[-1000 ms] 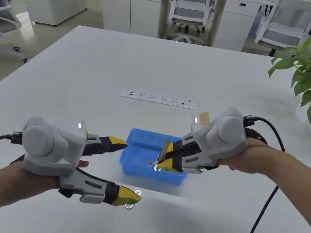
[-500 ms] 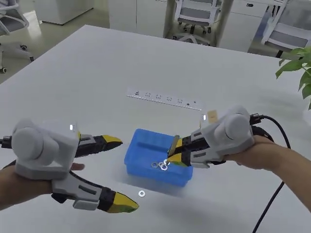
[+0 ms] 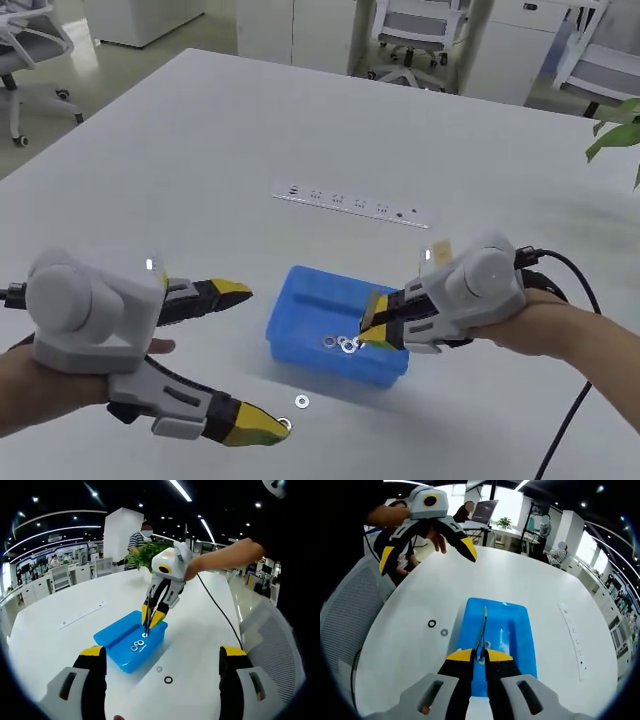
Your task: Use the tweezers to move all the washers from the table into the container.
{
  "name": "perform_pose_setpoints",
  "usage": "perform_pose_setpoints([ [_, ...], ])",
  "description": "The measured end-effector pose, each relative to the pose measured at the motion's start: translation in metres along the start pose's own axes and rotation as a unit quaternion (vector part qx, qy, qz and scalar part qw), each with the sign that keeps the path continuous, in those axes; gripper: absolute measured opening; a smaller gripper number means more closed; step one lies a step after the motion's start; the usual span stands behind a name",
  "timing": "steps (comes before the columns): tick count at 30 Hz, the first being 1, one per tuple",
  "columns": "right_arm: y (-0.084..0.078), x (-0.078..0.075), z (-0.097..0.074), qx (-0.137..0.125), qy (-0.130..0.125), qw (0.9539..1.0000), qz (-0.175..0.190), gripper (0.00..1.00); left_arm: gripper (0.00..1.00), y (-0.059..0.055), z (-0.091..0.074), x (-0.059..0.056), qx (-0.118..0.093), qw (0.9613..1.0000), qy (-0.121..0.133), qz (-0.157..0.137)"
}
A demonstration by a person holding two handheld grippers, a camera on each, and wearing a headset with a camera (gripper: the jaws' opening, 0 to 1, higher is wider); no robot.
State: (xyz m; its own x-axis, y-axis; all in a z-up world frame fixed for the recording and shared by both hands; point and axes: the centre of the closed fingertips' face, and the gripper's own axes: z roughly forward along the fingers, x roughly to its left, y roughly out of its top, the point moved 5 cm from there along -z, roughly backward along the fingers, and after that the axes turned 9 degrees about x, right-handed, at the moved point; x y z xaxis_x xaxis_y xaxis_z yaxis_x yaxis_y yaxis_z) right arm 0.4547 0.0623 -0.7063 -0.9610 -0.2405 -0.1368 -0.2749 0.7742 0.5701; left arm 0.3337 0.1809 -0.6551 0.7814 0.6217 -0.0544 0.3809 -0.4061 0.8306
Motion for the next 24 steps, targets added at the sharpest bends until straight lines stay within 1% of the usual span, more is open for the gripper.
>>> perform_pose_setpoints([
  [6,-0.006,0.000,0.002,0.005,0.002,1.0000,0.004,0.10,0.98,0.004,0.002,0.006,0.001,0.9999,0.009,0.005],
  [9,-0.008,0.000,0.005,0.008,0.005,0.9999,0.006,0.10,0.91,0.005,0.003,0.010,0.003,0.9999,0.013,0.005],
  [11,-0.010,0.000,0.007,0.009,0.006,0.9999,0.006,0.10,0.90,0.007,0.005,0.012,0.000,0.9999,0.010,0.004],
  [15,-0.011,0.001,0.008,0.011,0.008,0.9999,0.005,0.10,0.85,0.009,0.010,0.016,0.006,0.9999,0.005,0.012],
  [18,-0.013,0.001,0.009,0.012,0.009,0.9999,0.006,0.10,0.79,0.015,0.015,0.015,0.007,0.9998,-0.001,0.017],
  [20,-0.015,0.001,0.010,0.013,0.010,0.9998,0.005,0.10,0.71,0.017,0.019,0.020,0.013,0.9997,0.005,0.019],
  [21,-0.015,0.001,0.010,0.014,0.009,0.9999,0.005,0.10,0.67,0.019,0.020,0.023,0.010,0.9996,0.012,0.024],
  [22,-0.016,0.001,0.010,0.013,0.010,0.9998,0.006,0.10,0.64,0.021,0.021,0.025,0.008,0.9996,0.012,0.025],
  [24,-0.017,0.002,0.011,0.013,0.011,0.9998,0.008,0.10,0.60,0.027,0.025,0.029,0.003,0.9994,0.019,0.029],
])
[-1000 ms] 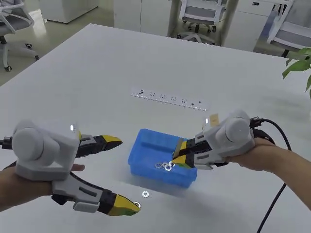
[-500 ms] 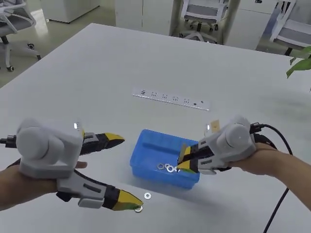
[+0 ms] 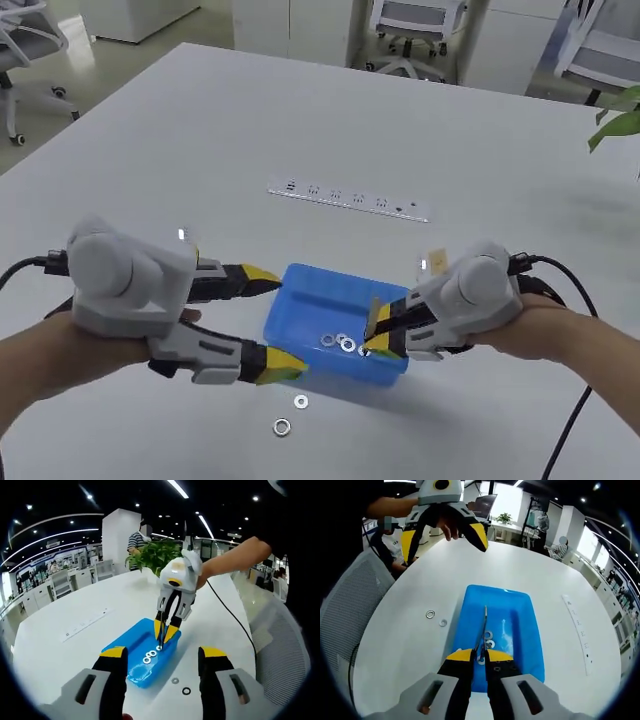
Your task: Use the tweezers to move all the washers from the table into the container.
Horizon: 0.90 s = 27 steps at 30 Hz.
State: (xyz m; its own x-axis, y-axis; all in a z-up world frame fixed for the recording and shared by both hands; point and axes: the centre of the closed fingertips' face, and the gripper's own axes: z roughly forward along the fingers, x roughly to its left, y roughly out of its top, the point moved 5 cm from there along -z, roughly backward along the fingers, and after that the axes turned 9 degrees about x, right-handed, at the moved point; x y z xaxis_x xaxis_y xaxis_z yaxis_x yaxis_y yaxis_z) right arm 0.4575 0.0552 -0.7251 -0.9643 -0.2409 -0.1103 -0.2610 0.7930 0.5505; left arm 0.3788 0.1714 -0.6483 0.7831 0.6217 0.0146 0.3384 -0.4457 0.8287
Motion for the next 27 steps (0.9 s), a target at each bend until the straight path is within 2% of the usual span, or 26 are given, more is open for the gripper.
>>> perform_pose_setpoints([
  [11,-0.003,0.000,0.002,-0.001,0.000,1.0000,0.003,0.10,0.31,0.021,0.023,0.008,0.001,0.9993,-0.015,0.033],
  [21,-0.004,0.000,0.003,-0.006,-0.001,1.0000,0.006,0.10,0.24,0.030,0.052,0.009,0.023,0.9968,-0.046,0.062],
  [27,-0.003,0.000,0.003,-0.006,-0.002,1.0000,0.004,0.10,0.20,0.033,0.064,0.010,0.026,0.9951,-0.055,0.078],
])
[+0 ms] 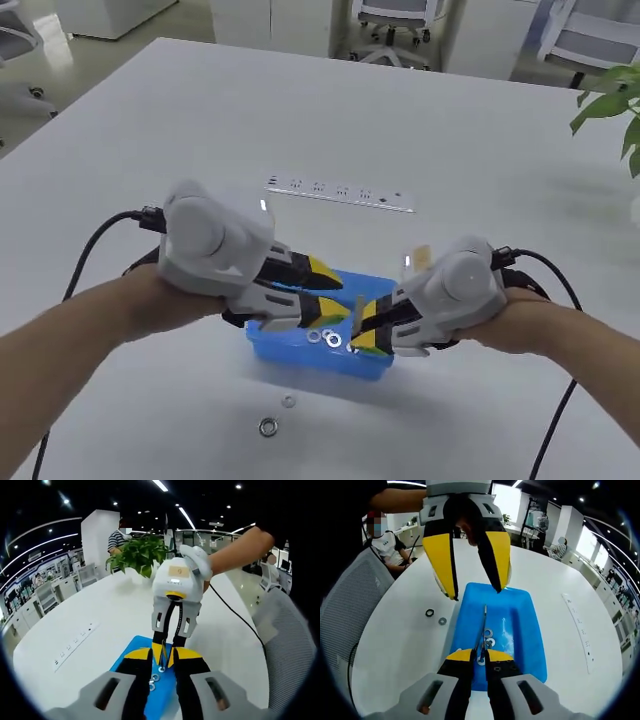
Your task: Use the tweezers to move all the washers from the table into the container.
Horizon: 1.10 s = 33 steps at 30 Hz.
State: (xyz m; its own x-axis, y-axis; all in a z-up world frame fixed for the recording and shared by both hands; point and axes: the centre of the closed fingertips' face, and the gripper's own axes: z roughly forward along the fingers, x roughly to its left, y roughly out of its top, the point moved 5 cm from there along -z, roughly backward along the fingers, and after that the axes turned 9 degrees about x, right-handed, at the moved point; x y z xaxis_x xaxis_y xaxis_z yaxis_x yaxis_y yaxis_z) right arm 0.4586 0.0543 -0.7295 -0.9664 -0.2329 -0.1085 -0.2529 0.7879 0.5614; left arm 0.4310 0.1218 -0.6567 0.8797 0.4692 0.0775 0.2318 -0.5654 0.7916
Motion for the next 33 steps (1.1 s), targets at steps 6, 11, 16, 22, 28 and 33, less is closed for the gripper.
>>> perform_pose_setpoints([
  [6,0.000,-0.001,0.000,0.001,0.000,1.0000,-0.002,0.10,0.13,0.004,0.009,0.002,0.002,0.9997,-0.008,0.021],
  [11,0.000,0.000,0.000,0.001,0.000,1.0000,-0.004,0.10,0.10,0.005,0.014,0.001,0.006,0.9995,-0.014,0.029],
  [16,-0.001,0.000,-0.001,0.002,-0.001,1.0000,-0.006,0.11,0.06,0.007,0.017,-0.002,0.008,0.9991,-0.019,0.038],
  [22,-0.002,0.001,-0.002,0.004,0.001,1.0000,-0.006,0.13,0.05,0.009,0.018,-0.005,0.010,0.9988,-0.023,0.041],
  [28,0.002,0.000,-0.007,-0.002,-0.006,1.0000,0.002,0.20,0.05,0.012,0.015,-0.006,0.009,0.9989,-0.023,0.040],
  [33,0.004,-0.001,-0.011,-0.004,-0.014,0.9999,0.009,0.26,0.05,0.012,0.010,-0.004,0.006,0.9991,-0.021,0.036],
])
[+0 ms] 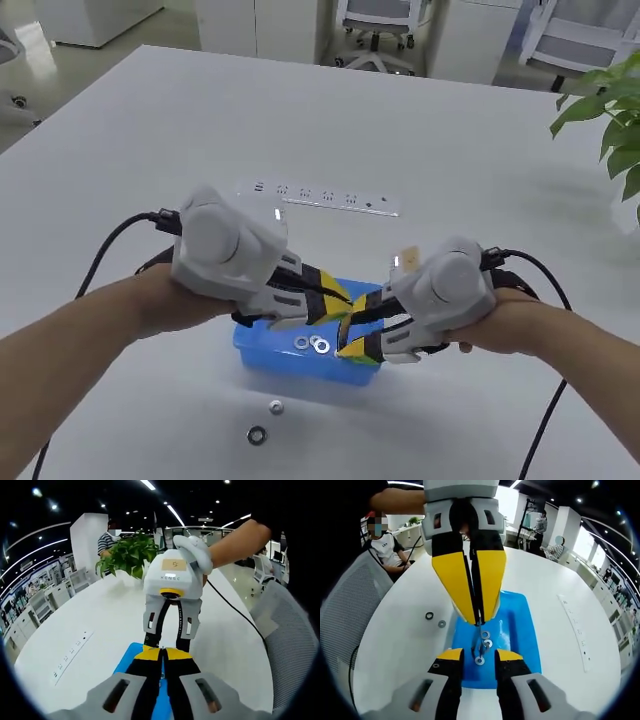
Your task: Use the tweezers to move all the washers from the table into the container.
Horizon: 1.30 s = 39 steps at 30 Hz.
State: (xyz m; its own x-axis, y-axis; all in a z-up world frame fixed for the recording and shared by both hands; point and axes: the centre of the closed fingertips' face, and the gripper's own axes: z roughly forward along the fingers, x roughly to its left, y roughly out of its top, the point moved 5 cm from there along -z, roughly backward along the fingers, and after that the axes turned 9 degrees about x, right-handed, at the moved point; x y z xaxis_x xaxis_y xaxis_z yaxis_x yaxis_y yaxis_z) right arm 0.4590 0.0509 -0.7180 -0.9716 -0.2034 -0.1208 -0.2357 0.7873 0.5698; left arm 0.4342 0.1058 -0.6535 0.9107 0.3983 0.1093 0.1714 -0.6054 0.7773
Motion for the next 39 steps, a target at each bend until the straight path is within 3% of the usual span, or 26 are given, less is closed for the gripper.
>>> perform_pose_setpoints([
  [19,-0.001,0.005,-0.032,-0.008,-0.053,0.9974,0.049,0.48,0.05,0.007,-0.021,0.004,-0.006,0.9999,0.011,-0.008],
  [28,-0.002,0.014,-0.046,-0.023,-0.076,0.9942,0.072,0.66,0.05,0.007,-0.034,0.004,-0.005,0.9997,0.020,-0.009],
  [39,-0.004,0.035,-0.057,-0.043,-0.085,0.9895,0.108,0.88,0.05,0.009,-0.049,-0.004,-0.002,0.9994,0.030,-0.014],
])
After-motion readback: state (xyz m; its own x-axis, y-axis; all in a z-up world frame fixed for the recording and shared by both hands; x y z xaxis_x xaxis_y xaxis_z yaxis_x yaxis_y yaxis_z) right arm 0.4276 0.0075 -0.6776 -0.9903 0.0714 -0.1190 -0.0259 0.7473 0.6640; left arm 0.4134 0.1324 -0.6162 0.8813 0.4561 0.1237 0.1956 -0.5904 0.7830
